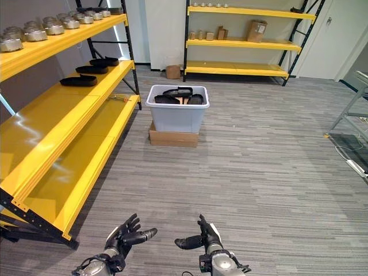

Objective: Move parts from the plastic box to the shelf.

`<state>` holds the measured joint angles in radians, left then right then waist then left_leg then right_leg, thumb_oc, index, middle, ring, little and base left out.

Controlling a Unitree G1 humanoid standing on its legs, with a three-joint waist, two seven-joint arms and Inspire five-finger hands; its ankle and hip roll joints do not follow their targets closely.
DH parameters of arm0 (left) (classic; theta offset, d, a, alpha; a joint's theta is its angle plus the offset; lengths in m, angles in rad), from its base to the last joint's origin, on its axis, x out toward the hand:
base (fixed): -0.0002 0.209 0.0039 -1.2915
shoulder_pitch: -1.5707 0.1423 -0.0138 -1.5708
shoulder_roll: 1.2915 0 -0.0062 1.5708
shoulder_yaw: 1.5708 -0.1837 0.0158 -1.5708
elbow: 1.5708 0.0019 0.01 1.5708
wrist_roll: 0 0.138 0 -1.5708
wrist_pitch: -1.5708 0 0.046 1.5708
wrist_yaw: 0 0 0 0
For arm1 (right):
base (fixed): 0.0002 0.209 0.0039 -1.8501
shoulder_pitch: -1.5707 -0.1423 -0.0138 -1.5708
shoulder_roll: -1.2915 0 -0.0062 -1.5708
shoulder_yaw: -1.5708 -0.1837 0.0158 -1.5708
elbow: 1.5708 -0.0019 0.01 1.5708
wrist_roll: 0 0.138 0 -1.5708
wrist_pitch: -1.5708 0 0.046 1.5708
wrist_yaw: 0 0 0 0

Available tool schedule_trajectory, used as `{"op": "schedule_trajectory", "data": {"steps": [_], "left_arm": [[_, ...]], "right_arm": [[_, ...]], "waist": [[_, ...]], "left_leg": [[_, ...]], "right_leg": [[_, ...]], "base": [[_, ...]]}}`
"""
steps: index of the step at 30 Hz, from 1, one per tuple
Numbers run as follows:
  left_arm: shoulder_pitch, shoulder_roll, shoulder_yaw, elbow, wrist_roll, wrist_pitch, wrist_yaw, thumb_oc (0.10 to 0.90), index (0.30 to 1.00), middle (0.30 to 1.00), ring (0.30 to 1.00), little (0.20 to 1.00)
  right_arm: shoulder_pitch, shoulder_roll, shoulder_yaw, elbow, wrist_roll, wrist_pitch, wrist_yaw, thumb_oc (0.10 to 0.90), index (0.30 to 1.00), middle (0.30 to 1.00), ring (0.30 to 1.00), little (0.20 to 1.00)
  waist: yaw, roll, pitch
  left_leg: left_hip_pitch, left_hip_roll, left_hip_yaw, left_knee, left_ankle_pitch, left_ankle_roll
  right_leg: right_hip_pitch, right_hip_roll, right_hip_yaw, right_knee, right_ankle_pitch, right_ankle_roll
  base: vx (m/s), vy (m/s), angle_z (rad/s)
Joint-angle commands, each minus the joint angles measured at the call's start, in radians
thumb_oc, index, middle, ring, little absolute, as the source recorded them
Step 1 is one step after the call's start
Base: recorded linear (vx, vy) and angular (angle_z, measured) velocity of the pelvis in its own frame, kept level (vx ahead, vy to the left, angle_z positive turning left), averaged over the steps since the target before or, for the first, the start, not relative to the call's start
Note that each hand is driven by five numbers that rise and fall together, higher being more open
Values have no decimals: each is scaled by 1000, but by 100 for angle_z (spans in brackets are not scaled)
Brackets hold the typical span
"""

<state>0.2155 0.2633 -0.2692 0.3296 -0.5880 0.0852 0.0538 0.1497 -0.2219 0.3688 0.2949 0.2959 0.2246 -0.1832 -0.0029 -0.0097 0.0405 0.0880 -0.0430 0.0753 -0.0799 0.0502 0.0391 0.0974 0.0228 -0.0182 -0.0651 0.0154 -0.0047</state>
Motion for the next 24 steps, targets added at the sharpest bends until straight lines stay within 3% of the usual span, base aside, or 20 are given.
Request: {"op": "schedule_trajectory", "data": {"steps": [1, 7, 11, 12, 16, 24], "left_arm": [[-80, 10, 31, -25, -41, -62, -35, 900, 1000, 1000, 1000, 1000], [-89, 28, 47, -49, -27, -83, -10, 900, 1000, 1000, 1000, 1000], [-91, 36, 47, -56, -25, -88, -8, 900, 1000, 1000, 1000, 1000], [-92, 39, 49, -58, -21, -95, -10, 900, 1000, 1000, 1000, 1000], [-105, 51, 49, -59, 1, -102, -14, 900, 1000, 1000, 1000, 1000], [-171, 23, 34, -16, 8, -130, -6, 900, 1000, 1000, 1000, 1000]], "right_arm": [[-78, 22, -16, -43, -10, -78, 5, 900, 1000, 1000, 1000, 1000], [-100, 24, -4, -35, 2, -84, 1, 900, 1000, 1000, 1000, 1000], [-99, 24, -9, -31, 4, -90, -6, 900, 1000, 1000, 1000, 1000], [-97, 27, -14, -28, 2, -95, -9, 900, 1000, 1000, 1000, 1000], [-81, 34, -27, -44, 12, -105, -17, 900, 1000, 1000, 1000, 1000], [-133, 43, -28, -7, 20, -119, -42, 900, 1000, 1000, 1000, 1000]], "waist": [[-15, -29, -20], [-5, -27, 11], [-4, -23, 27], [-11, -21, 48], [-30, -18, 79], [-76, -23, 133]], "left_leg": [[10, 12, -31, -7, -31, -21], [-8, -1, -43, 11, -26, 0], [-23, -4, -53, 20, -26, 15], [-32, -7, -52, 29, -24, 21], [-31, -11, -65, 45, -32, 25], [61, -45, -75, -7, -75, 15]], "right_leg": [[-28, -55, -1, -22, 82, 54], [-82, -54, 24, 51, 69, 44], [-144, -51, 19, 170, 43, 49], [-209, -49, 16, 282, 60, 70], [-299, -59, -2, 444, 121, 92], [-424, -116, -78, 158, 254, 112]], "base": [[0, 0, 0], [-34, 43, -15], [-38, 68, -6], [-67, 78, 4], [-14, 66, 1], [129, 7, 9]]}}
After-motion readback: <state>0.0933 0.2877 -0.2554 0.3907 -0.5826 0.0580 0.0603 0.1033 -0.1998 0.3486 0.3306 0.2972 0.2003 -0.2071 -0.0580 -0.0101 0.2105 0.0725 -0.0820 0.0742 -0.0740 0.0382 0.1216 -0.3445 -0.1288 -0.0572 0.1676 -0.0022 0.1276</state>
